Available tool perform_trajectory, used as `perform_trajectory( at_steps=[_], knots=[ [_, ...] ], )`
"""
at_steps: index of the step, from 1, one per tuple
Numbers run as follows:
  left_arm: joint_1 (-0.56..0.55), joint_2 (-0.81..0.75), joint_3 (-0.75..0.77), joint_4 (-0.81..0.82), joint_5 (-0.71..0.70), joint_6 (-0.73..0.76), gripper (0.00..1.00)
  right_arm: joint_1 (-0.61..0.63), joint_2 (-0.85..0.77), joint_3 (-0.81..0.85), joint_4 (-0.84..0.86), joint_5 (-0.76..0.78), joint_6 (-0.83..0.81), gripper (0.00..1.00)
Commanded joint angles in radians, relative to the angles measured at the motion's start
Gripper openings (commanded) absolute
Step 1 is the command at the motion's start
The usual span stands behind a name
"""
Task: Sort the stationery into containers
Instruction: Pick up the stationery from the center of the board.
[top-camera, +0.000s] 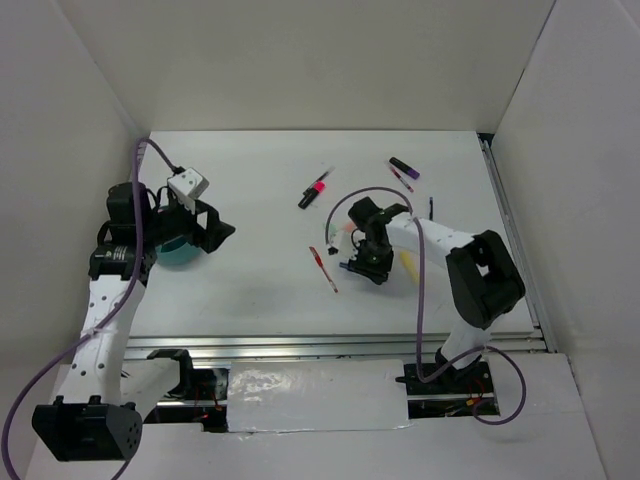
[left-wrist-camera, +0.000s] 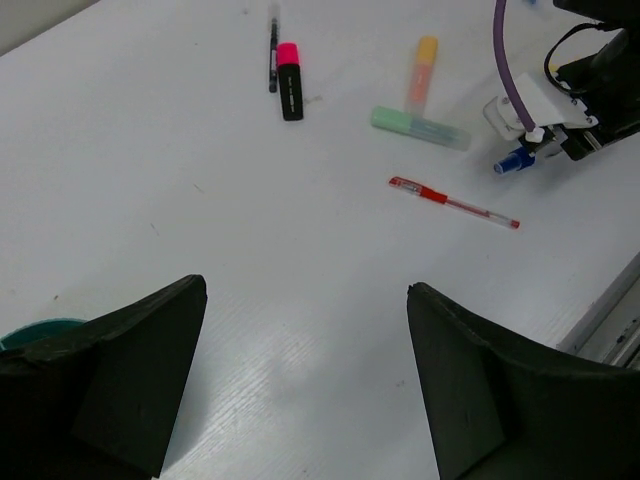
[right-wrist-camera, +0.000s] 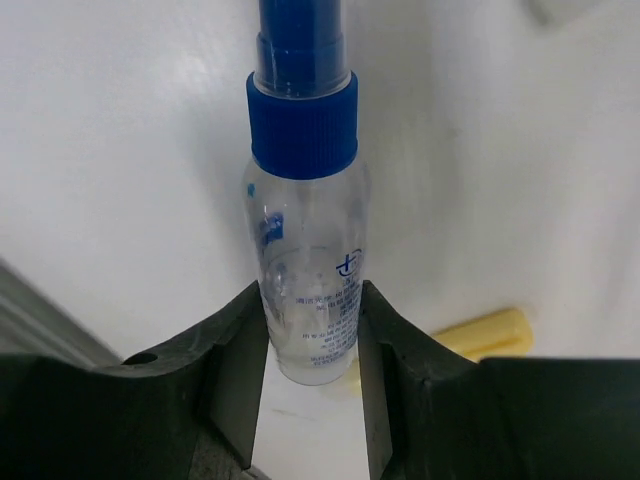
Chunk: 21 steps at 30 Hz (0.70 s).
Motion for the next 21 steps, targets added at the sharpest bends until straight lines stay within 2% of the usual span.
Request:
perform_trajectory(
  at_steps=[1,2,4,5,7,9,13,21],
  knots=[
    [0.01,-0.043,0.042,0.07,0.014,-0.187,0.94,0.003,-0.167,0.13,-0.064,-0.135,0.032,0.0],
    [0.013,-0.052,0.049,0.072,0.041,-0.289,0.95,0.003,-0.211,0.216,-0.081,-0.181,0.056,0.0],
    [0.007,-0.065,0.05,0.112,0.081,-0.374,0.95,0.003,-0.262,0.296,-0.08,-0.337,0.172,0.0],
    [-0.008,-0.086,0.04,0.138,0.105,-0.464,0.95,0.006,-0.273,0.348,-0.063,-0.391,0.218,0.0],
    [-0.031,-0.109,0.01,0.222,0.107,-0.572,0.95,0.026,-0.309,0.367,0.046,-0.488,0.378,0.0],
    [-0.079,-0.115,-0.007,0.277,0.09,-0.613,0.95,0.069,-0.331,0.361,0.165,-0.523,0.519,0.0],
    [-0.143,-0.09,0.013,0.319,0.063,-0.679,0.96,0.146,-0.345,0.352,0.294,-0.54,0.659,0.0],
    [-0.245,-0.057,-0.025,0.478,0.064,-0.814,0.96,0.192,-0.302,0.385,0.408,-0.588,0.756,0.0]
  ],
)
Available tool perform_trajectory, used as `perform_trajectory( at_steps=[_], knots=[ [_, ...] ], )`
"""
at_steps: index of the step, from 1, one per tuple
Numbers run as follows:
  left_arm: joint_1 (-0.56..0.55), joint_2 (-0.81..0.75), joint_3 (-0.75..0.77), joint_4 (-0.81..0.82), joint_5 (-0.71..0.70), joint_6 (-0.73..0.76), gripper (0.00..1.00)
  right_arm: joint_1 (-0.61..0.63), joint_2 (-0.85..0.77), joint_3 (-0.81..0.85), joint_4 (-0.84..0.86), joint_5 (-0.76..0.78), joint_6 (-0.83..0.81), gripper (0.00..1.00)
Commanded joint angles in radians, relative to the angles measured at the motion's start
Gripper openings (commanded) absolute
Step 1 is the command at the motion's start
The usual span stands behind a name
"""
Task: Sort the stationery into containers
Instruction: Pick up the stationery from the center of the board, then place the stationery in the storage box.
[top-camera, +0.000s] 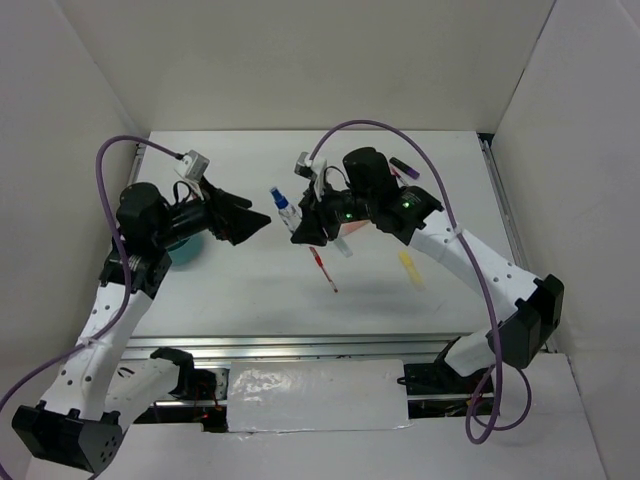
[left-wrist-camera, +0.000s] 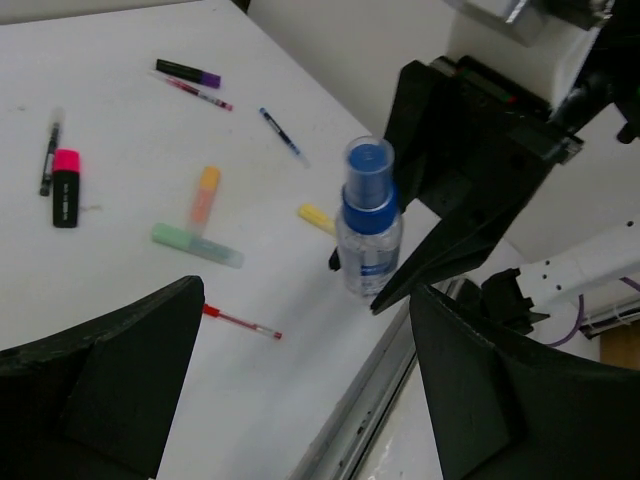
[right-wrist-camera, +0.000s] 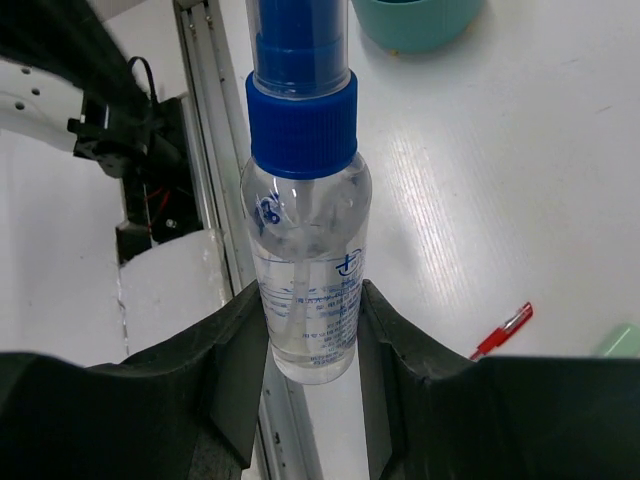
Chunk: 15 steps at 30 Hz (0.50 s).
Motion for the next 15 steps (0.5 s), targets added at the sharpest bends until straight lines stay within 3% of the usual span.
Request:
perform_trajectory(
  at_steps=[1,9,15],
  knots=[
    [-0.025,0.009,-0.022,0.159,0.021,-0.111,0.96,0.016,0.004,0.035,0.12,-0.052,0.08,0.0],
    [-0.03,0.043,-0.048,0.241,0.013,-0.194,0.93,0.059,0.023,0.038,0.139,-0.069,0.089,0.0],
    [-0.042,0.075,-0.047,0.313,0.03,-0.232,0.73,0.076,0.048,0.061,0.139,-0.063,0.119,0.0]
  ],
)
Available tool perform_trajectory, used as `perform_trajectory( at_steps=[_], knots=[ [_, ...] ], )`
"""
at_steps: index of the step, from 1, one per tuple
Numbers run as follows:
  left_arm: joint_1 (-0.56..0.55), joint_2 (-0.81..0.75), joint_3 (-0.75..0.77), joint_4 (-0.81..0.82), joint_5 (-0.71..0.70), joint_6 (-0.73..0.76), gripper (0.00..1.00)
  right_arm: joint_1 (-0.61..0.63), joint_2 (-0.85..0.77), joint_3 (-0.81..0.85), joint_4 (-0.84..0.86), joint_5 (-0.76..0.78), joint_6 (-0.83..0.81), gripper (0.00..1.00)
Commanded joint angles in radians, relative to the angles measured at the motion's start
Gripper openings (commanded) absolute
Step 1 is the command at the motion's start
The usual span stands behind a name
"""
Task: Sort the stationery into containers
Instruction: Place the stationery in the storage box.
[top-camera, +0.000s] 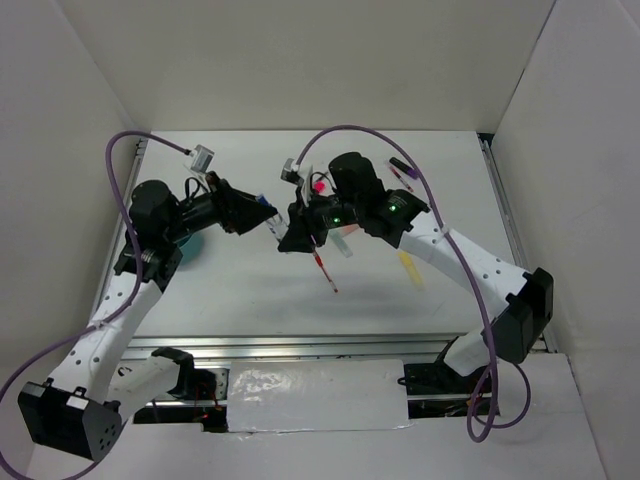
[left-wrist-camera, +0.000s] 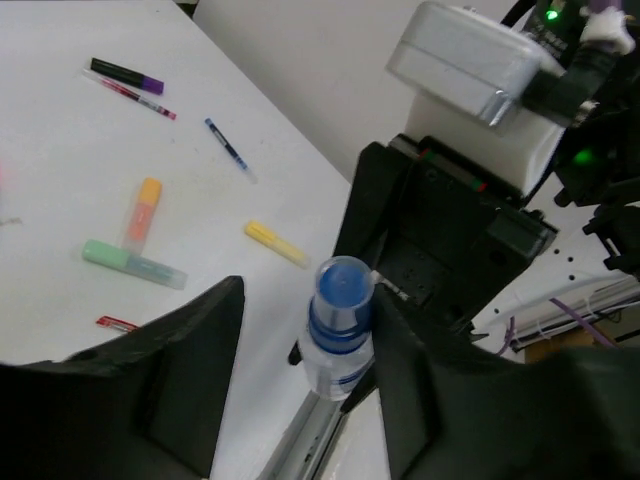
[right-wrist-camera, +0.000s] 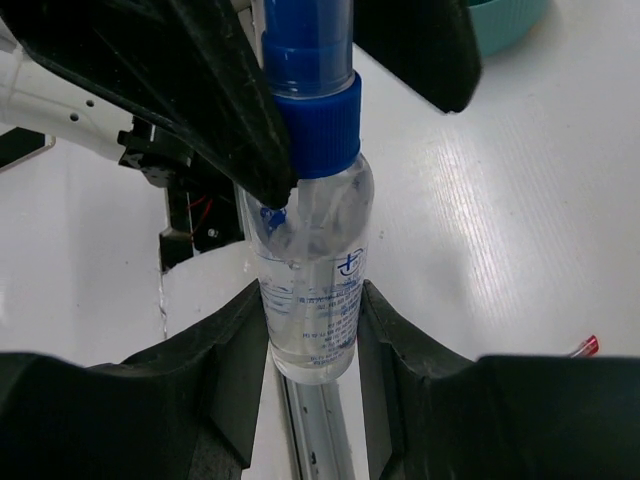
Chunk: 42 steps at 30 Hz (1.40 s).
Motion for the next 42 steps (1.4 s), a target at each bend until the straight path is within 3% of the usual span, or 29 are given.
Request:
perform_trajectory(
  at_steps=[1,3,5,6,7,8,9,11,12,14,20,23,26,32,42],
  knots=[
    [-0.006,0.005,0.007,0.102,0.011,-0.039,0.63,0.018,0.006,0.06,0.08,-0.025,0.042,0.0],
    [-0.007,0.005,0.003,0.105,0.02,-0.036,0.51,0.018,0.007,0.066,0.084,-0.02,0.051,0.0],
    [-0.007,0.002,0.0,0.107,0.031,-0.036,0.29,0.014,0.012,0.072,0.087,-0.011,0.067,0.0],
    [-0.007,-0.001,0.003,0.099,0.028,-0.022,0.12,0.011,0.012,0.083,0.087,-0.009,0.071,0.0],
    [-0.003,-0.004,0.021,0.06,0.022,-0.008,0.04,0.003,0.016,0.088,0.084,0.0,0.087,0.05],
    [0.003,-0.01,0.029,0.036,0.005,0.024,0.0,0.003,0.021,0.098,0.081,0.001,0.094,0.28],
    [0.02,-0.015,0.038,0.01,-0.004,0.038,0.0,-0.002,0.023,0.101,0.078,0.0,0.101,0.45],
    [0.054,-0.033,0.061,-0.056,-0.006,0.083,0.0,-0.023,0.018,0.098,0.078,-0.003,0.128,0.67],
    [0.11,-0.041,0.069,-0.077,-0.001,0.096,0.0,-0.034,0.012,0.097,0.078,0.0,0.137,0.86],
    [0.184,-0.059,0.092,-0.167,0.002,0.163,0.0,-0.075,-0.005,0.082,0.078,-0.003,0.145,0.93],
    [0.622,-0.004,0.27,-0.393,0.039,0.425,0.0,-0.189,-0.037,0.034,0.057,-0.005,0.137,0.95],
    [0.794,0.092,0.337,-0.418,0.057,0.482,0.0,-0.212,-0.04,0.008,0.057,-0.002,0.134,0.95],
    [0.883,0.215,0.426,-0.439,0.074,0.539,0.0,-0.218,-0.037,-0.01,0.066,0.0,0.137,0.95],
    [0.901,0.332,0.419,-0.36,0.029,0.593,0.0,-0.214,-0.019,-0.015,0.086,0.044,0.134,0.95],
    [0.937,0.492,0.362,-0.038,0.091,0.556,0.0,-0.236,-0.04,-0.073,0.123,0.066,0.124,0.94]
  ],
)
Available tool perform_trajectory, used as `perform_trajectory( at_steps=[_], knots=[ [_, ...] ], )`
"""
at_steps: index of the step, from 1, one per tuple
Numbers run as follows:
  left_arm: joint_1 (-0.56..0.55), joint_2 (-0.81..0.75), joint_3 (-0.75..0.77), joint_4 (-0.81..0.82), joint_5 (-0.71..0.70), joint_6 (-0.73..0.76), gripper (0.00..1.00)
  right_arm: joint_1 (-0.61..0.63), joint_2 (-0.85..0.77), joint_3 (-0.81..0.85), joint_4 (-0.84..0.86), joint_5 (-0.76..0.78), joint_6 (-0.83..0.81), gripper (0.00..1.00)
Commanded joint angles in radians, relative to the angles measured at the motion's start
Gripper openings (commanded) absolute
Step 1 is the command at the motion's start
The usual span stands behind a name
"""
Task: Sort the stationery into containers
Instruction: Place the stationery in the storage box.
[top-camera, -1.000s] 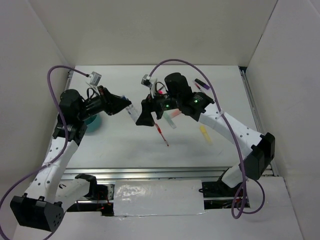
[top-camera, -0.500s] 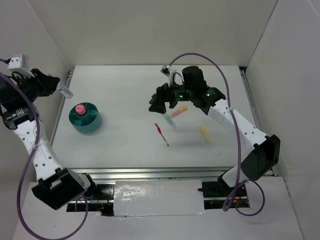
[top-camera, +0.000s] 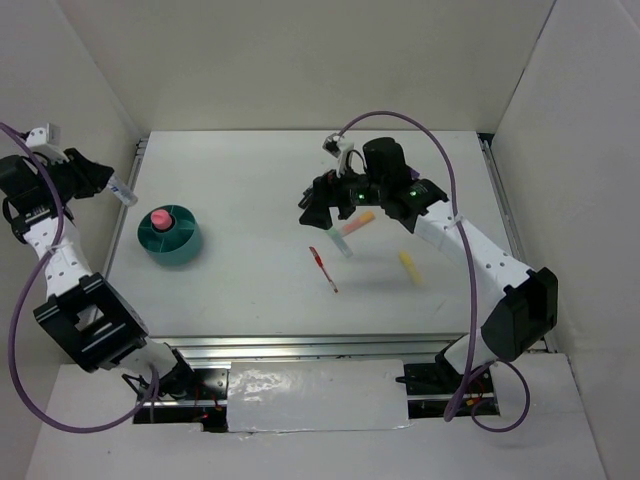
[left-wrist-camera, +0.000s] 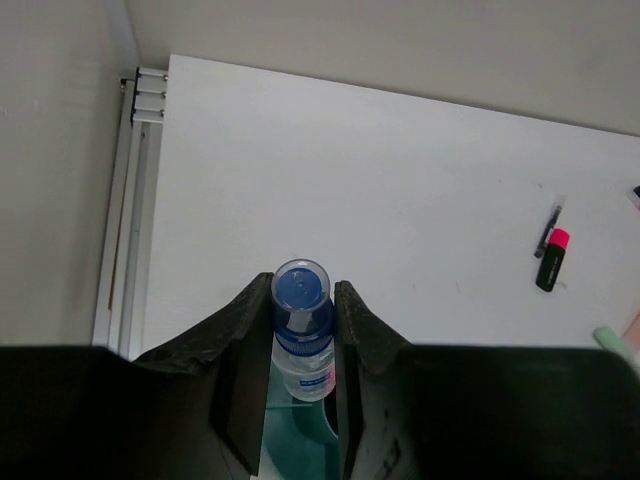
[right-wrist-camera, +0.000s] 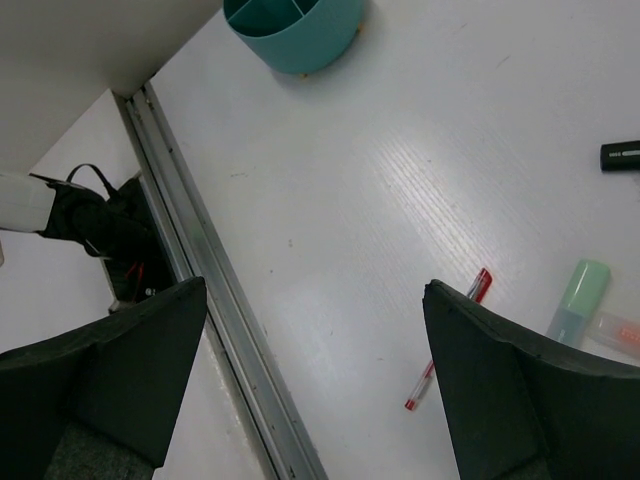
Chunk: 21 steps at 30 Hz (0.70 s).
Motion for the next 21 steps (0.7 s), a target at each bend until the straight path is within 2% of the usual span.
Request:
perform_trajectory(
  at_steps=[1,12,21],
  knots=[
    [0.0,0.023,-0.006,0.203,0.05,0.024,0.0,-0.014,-0.042,-0.023,0.06,0.007,-0.006,0.95],
    [-0.026,0.106,-0.022,0.097,0.04,0.204,0.0,-0.039,-0.048,-0.059,0.089,0.001,0.005,0.95],
    [-0.057,0.117,-0.098,0.065,0.041,0.241,0.02,-0.042,-0.034,-0.061,0.091,0.006,0.006,0.96]
  ],
)
